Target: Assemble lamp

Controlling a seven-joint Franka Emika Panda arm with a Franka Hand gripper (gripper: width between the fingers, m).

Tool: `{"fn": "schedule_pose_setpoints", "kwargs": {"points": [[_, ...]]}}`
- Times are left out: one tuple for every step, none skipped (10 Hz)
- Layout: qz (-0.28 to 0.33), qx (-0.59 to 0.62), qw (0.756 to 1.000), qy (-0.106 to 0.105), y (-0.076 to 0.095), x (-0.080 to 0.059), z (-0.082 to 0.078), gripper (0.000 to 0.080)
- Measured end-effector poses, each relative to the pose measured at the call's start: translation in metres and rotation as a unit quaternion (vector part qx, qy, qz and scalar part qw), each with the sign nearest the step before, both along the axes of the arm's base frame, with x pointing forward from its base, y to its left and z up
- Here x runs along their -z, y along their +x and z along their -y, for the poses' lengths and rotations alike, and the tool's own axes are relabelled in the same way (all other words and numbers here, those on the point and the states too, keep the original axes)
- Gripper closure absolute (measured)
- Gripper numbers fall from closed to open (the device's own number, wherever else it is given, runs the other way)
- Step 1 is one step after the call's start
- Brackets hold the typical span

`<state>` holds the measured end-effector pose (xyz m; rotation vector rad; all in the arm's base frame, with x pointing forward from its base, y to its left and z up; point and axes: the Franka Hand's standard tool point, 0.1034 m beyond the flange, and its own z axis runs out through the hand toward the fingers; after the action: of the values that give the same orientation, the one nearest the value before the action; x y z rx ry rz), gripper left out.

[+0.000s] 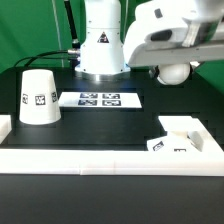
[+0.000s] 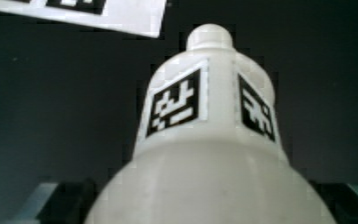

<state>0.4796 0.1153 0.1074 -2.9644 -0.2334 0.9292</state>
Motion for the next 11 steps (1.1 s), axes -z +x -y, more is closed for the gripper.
{"fn": "schedule_pose_setpoints", "kwargs": {"points": [[0.022,0.000,1.000,0.003,0.001,0.003,-0.001,0.0223],[0.064,0.003,0.998,0.008,0.009,0.006,-0.003,0.0223],[0.104,0.006,0.994,0.012,0.012,0.005,-0.002,0.0223],[0.119,0.007,0.993,0.013,0.009,0.005,-0.001,0.0223],[0.163,0.003,0.986,0.021,0.018,0.006,-0.001,0.0223],[0.205,0.001,0.978,0.027,0.022,0.003,0.001,0.0223],[0.240,-0.002,0.970,0.033,0.025,0.000,0.003,0.0223],[0.273,-0.005,0.961,0.038,0.032,-0.006,0.004,0.0223],[0.317,-0.006,0.947,0.043,0.042,-0.012,0.006,0.0223],[0.344,-0.010,0.938,0.047,0.044,-0.013,0.008,0.0223],[0.364,-0.014,0.930,0.049,0.050,-0.015,0.010,0.0223]]}}
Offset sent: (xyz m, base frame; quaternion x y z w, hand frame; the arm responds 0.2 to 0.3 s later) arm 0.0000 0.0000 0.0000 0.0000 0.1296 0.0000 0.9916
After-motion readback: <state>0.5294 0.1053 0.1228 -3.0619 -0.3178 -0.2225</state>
